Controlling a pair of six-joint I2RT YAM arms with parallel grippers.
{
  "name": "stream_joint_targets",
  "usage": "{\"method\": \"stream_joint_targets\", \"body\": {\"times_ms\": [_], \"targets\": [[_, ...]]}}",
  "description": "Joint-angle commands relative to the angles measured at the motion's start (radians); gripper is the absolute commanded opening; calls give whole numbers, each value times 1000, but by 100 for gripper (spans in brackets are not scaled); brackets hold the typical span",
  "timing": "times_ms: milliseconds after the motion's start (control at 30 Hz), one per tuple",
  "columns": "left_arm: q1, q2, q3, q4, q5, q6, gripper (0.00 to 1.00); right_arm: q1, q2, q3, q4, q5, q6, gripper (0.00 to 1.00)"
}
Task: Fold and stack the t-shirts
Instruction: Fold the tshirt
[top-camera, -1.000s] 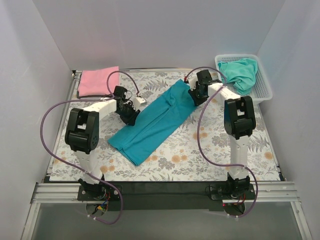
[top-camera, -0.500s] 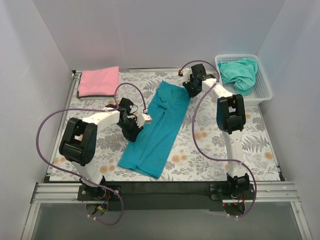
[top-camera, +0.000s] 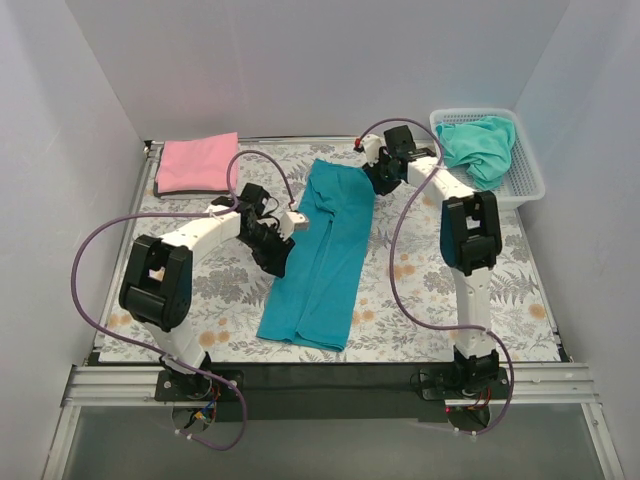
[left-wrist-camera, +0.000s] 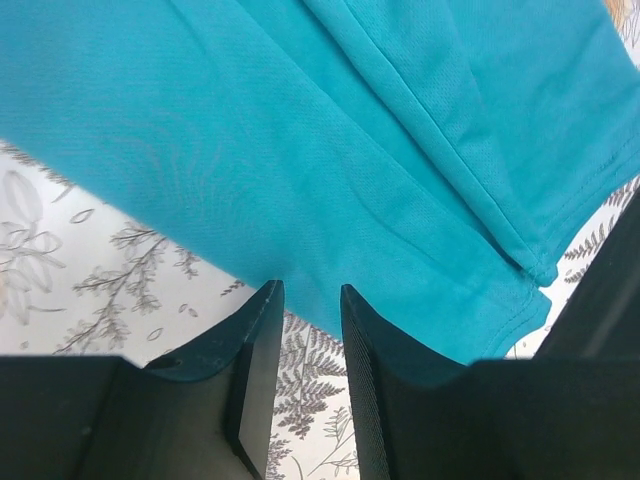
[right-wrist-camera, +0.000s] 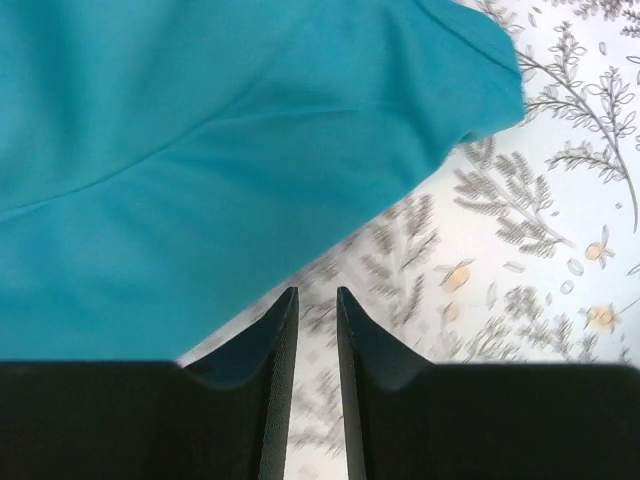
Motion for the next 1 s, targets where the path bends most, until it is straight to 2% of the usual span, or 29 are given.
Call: {"method": "stream_joint_targets", "body": {"times_ms": [0, 133, 233, 500, 700, 967], "targets": [[12, -85, 16, 78, 51, -35, 30, 25, -219, -114, 10, -187, 60, 25], [4, -58, 2, 139, 49, -43, 31, 54, -235, -234, 19, -254, 113, 25], [-1, -10, 22, 139, 51, -43, 31, 62, -181, -220, 20, -267, 153, 24], [-51, 4, -56, 185, 16, -38, 31, 68, -28, -125, 37, -242, 163, 19], [-67, 31, -61, 220, 11, -86, 31, 67, 86, -7, 80, -99, 144, 18], [-67, 161, 32, 248, -27, -143, 31, 70, 210, 241, 103, -11, 138, 21]]}}
